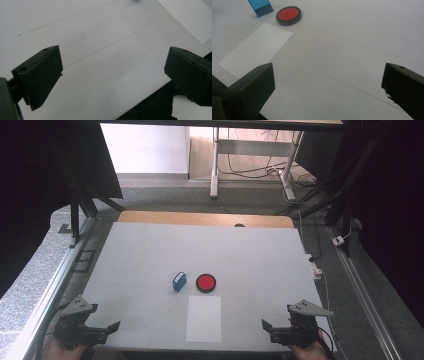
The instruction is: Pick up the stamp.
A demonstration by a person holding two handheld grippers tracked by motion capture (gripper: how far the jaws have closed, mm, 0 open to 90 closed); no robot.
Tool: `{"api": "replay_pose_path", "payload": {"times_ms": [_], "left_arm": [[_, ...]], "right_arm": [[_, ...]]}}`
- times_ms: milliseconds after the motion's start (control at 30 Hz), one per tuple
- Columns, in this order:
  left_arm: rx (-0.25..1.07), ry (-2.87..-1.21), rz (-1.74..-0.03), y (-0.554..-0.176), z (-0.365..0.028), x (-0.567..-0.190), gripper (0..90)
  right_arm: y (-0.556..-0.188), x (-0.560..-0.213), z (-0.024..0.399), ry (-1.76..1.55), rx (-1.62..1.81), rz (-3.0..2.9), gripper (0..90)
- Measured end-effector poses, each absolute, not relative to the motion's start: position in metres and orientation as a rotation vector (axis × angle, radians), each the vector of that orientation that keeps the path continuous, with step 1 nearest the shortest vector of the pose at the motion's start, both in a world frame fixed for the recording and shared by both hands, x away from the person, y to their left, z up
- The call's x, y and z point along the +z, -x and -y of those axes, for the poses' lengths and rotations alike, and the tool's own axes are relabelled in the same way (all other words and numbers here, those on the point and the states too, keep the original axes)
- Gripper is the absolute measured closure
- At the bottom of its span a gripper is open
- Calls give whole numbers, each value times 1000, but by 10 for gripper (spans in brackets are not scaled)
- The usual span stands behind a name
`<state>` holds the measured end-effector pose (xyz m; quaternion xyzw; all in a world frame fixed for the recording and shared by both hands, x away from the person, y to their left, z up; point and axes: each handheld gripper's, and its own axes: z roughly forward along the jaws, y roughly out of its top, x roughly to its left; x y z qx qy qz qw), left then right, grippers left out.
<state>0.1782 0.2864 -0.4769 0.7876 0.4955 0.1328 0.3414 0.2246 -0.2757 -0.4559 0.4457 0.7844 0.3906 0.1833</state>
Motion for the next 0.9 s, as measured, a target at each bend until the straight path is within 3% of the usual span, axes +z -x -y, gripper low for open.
{"api": "replay_pose_path", "payload": {"times_ms": [900], "left_arm": [[332,-2058,-1320,-179,-287,-478,11]], "right_arm": [[-226,-457,270,-1184,1114,-2292,0]]}}
